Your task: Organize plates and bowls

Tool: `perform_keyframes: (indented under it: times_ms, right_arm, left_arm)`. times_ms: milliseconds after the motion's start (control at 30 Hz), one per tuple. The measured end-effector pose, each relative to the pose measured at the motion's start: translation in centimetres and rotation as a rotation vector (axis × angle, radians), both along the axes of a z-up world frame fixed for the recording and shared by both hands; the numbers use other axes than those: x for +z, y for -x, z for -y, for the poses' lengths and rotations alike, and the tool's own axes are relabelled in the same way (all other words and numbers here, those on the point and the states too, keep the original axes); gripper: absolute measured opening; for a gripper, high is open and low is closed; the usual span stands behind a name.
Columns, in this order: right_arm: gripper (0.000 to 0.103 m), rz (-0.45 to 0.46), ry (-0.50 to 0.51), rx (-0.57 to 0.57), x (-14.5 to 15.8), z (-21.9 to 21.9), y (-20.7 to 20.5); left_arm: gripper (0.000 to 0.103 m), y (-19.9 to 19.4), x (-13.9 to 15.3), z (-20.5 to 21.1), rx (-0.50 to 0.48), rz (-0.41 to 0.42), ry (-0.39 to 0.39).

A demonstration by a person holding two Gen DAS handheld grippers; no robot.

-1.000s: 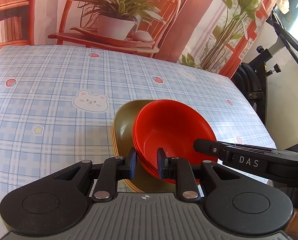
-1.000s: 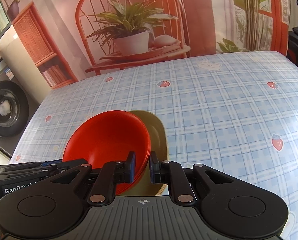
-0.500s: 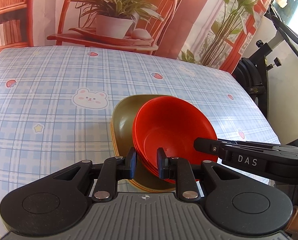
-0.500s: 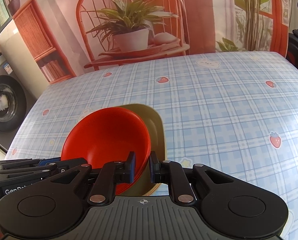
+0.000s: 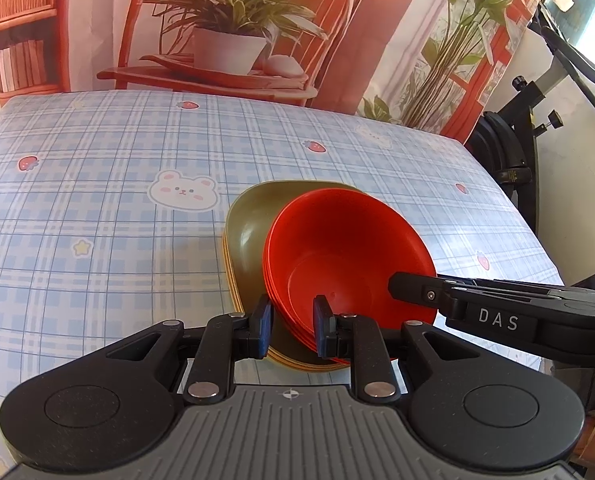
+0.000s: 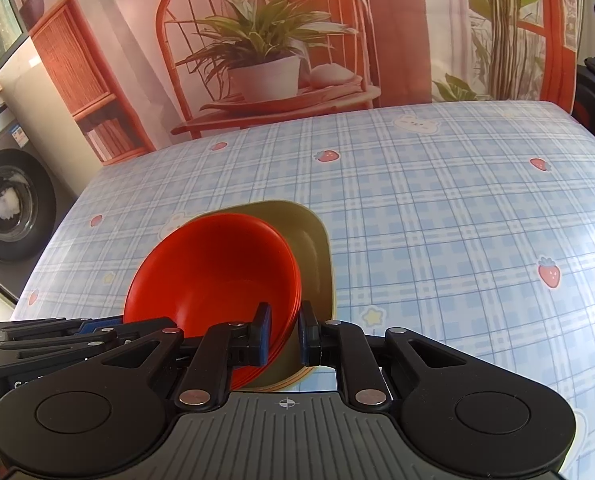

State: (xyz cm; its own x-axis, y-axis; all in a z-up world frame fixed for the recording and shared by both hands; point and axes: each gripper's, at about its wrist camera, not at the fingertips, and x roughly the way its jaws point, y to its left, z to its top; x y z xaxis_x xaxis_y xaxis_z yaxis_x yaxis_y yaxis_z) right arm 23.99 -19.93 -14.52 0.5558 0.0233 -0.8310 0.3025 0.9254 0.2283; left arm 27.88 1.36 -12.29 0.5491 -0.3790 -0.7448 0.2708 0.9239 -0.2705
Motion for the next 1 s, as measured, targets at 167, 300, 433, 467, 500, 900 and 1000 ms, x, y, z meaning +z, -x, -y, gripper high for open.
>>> perform_keyframes:
  times_ms: [167,300,433,467,500,900,1000]
  right_arm:
    - [0.014,0.002,0.004,0.008,0.1,-0.3,0.3]
    - [0.02,0.011,0.02,0.01,0.3,-0.6,0.7]
    - [0.023,0.043,0.035,-0.008,1.0,-0.5,1.4]
    - [0.023,0.053,0.041,-0.012,1.3,-0.5,1.7]
    - [0.025,0.064,0.049,-0.014,1.6,-0.5,1.9]
    - [0.068,0.204,0.147,-0.03,7.6,-0.2,6.4]
    - [0.079,0.237,0.162,-0.028,9.5,-0.4,7.7]
  left_arm:
    - [0.022,0.1,0.0,-0.2,-0.005,0.007,-0.009]
    - [0.034,0.9,0.6,0.1,-0.032,0.047,-0.025]
    - [0.041,1.8,1.2,-0.1,-0.028,0.075,-0.04]
    - [0.042,2.0,1.4,-0.2,-0.025,0.084,-0.045]
    - [0.043,2.3,1.8,-0.3,-0.022,0.096,-0.055]
    - [0.074,8.2,8.9,-3.1,0.127,0.339,-0.076]
    - [0.078,10.1,10.9,-3.5,0.18,0.398,-0.115]
